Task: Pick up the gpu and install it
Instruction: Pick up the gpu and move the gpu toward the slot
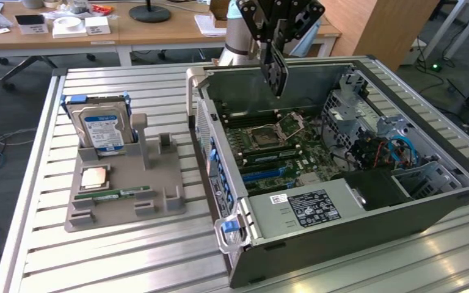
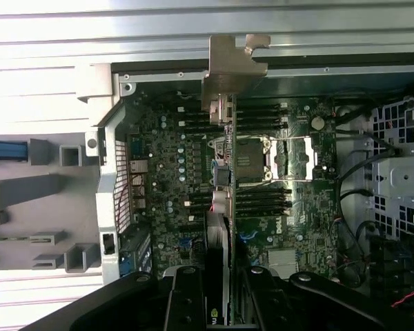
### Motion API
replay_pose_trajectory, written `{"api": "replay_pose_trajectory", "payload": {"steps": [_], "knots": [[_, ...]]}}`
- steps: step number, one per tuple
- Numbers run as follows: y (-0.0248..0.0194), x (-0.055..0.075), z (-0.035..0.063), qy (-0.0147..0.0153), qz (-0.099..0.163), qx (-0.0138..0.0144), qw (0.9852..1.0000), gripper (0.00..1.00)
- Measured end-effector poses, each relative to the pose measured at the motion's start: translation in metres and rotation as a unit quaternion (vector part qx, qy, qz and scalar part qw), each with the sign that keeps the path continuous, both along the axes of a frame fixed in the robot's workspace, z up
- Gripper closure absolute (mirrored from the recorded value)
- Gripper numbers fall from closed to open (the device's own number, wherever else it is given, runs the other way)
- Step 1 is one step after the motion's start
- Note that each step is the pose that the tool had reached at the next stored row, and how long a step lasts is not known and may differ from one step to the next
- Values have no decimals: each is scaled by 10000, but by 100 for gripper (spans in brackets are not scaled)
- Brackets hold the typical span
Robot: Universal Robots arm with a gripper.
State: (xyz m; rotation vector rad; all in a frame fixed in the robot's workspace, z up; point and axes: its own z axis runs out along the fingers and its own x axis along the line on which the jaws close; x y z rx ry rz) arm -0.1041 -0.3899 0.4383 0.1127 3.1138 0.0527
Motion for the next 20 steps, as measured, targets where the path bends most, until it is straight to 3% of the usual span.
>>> {"api": "replay_pose_trajectory", "payload": {"steps": [8,20], "knots": [[5,74,0,0,9,0,10000,74],[17,82,0,0,9,0,10000,74]]}}
